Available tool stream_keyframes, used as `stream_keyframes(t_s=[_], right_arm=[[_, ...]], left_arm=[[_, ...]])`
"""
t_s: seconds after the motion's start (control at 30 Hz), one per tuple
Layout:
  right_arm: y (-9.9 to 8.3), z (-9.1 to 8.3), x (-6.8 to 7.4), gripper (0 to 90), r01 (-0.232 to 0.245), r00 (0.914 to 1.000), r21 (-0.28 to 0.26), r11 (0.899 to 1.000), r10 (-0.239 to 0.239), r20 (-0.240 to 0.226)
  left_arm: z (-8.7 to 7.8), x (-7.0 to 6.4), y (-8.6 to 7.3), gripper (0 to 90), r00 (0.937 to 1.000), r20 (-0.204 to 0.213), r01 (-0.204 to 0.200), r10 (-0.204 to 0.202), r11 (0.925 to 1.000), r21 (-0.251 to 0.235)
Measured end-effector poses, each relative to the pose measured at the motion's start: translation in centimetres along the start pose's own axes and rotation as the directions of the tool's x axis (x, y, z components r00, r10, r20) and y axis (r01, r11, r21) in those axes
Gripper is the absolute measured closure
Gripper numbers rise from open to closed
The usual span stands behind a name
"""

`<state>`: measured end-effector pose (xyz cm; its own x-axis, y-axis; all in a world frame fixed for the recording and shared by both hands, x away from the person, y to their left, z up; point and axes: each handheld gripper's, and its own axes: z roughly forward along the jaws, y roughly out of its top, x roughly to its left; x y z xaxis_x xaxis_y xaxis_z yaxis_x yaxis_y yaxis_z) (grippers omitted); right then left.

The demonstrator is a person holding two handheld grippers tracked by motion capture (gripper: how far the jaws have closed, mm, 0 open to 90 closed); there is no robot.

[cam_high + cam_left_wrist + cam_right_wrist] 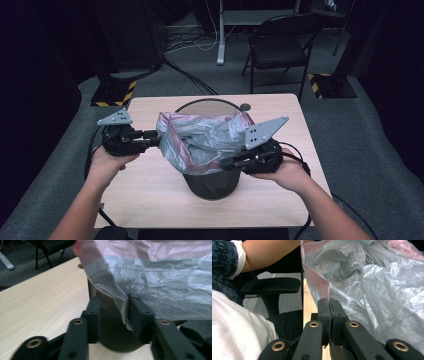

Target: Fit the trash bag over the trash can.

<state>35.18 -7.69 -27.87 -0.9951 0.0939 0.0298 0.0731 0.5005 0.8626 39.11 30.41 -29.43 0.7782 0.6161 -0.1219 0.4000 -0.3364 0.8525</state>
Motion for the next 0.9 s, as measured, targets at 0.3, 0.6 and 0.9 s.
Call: stream_keyframes(t_s=[0.3, 0.6, 0.9], right_arm=[[-0.1, -0.1, 0.0, 87.9, -0.005, 1.0000, -0.004, 1.000, 0.005, 0.003], [0.0, 0.0, 0.0, 87.8, -0.003, 1.0000, -0.003, 1.000, 0.003, 0.000], [0.0, 0.0, 0.1, 87.5, 0.002, 1.0000, -0.010, 1.000, -0.002, 0.006]], left_arm=[[-1.4, -0.2, 2.4, 50.4, 0.9999, -0.004, -0.014, 0.013, 0.9993, -0.034], [-0.5, -0.1, 5.4, 42.9, 0.9991, 0.006, -0.041, 0.041, 0.9981, -0.045], [1.2, 0.5, 6.3, 46.4, 0.9991, 0.034, -0.026, 0.026, 0.9996, 0.005]])
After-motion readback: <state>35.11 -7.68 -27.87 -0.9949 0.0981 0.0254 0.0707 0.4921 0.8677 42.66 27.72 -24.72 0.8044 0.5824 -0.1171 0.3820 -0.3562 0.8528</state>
